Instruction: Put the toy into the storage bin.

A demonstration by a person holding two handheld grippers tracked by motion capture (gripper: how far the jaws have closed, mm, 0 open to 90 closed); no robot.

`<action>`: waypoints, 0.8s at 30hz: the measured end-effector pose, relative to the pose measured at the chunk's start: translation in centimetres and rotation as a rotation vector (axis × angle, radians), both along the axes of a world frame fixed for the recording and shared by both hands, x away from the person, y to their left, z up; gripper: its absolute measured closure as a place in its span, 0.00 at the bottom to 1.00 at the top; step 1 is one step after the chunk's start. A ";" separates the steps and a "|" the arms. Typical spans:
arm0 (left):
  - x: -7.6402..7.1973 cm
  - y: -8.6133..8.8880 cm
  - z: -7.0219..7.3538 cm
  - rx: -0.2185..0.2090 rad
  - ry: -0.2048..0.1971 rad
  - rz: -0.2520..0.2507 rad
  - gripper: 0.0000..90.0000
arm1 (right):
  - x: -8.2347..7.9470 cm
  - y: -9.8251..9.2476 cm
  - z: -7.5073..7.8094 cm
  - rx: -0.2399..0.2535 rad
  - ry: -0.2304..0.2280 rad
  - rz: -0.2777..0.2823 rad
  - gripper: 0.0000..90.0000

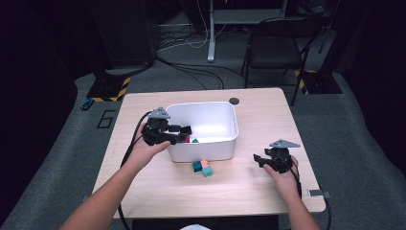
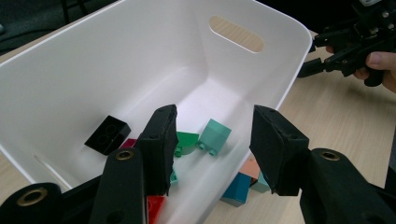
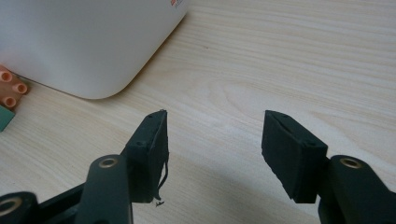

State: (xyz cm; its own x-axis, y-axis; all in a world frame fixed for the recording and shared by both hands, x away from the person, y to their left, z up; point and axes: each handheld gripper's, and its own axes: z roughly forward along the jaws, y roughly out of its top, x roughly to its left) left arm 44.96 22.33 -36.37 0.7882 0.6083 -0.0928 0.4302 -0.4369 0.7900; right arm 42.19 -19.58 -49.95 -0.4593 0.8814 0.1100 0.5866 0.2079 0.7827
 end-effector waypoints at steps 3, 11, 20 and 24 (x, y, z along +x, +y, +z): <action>-0.6 0.2 0.1 -0.013 0.002 -0.005 0.56 | 0.0 0.0 0.0 0.001 -0.003 0.001 0.45; -2.4 0.2 0.1 -0.012 -0.010 -0.050 0.55 | 0.0 0.0 0.1 0.006 -0.002 -0.004 0.45; -4.1 0.1 -1.1 -0.003 -0.004 -0.082 0.55 | -0.1 0.1 0.1 0.007 0.000 -0.008 0.45; -4.7 -0.2 -2.3 0.009 -0.006 -0.093 0.55 | -0.1 0.1 0.1 0.010 0.001 -0.006 0.45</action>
